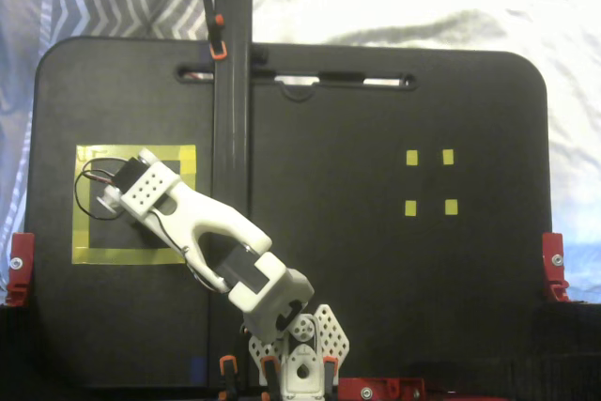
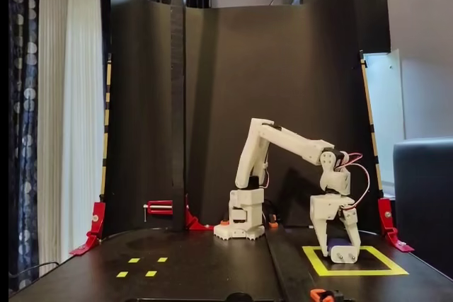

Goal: Grasp a block and put it in the designated area.

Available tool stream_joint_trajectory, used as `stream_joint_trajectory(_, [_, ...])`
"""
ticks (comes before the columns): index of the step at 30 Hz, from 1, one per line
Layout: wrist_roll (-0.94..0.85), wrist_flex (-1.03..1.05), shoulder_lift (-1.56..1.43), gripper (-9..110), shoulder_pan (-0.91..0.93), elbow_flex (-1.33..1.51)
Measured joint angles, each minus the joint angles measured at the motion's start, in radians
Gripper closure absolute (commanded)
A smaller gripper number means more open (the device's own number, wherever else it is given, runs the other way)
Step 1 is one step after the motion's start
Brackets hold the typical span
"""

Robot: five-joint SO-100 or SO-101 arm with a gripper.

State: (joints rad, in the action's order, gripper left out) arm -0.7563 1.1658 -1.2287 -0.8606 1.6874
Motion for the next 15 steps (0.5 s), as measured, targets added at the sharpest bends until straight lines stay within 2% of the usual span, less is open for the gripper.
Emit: stream_joint_trajectory(15, [-0.026, 0.031, 0.015, 68, -0.006, -0.008])
